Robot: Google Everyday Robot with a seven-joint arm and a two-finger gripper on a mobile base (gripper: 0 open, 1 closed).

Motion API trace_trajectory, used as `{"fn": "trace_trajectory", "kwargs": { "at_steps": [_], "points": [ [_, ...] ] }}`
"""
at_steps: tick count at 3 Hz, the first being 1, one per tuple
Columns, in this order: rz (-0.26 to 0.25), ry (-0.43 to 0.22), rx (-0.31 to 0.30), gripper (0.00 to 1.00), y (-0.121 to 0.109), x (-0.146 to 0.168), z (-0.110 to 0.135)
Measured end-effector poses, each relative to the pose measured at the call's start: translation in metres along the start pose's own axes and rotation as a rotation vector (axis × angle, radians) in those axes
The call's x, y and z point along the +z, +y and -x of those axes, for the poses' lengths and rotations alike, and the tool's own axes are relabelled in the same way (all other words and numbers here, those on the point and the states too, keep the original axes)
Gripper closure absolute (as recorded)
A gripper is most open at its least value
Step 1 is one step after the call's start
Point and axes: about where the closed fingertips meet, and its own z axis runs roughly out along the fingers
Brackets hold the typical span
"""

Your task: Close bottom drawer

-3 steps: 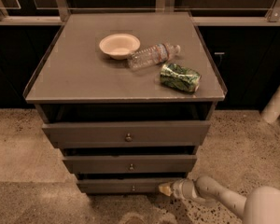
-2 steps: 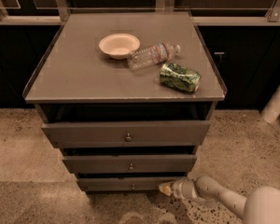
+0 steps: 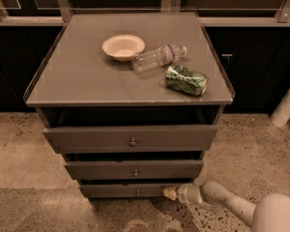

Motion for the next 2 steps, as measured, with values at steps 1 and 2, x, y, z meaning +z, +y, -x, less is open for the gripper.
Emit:
{"fn": "trace_trajectory", "kwargs": {
  "at_steps": [1,2],
  "points": [
    [0.003,0.011,0.018,1.0,-0.003,-0.012,0.005],
    [0.005,0.062,0.13,1.0,-0.006,-0.073,-0.01]
  ]
}}
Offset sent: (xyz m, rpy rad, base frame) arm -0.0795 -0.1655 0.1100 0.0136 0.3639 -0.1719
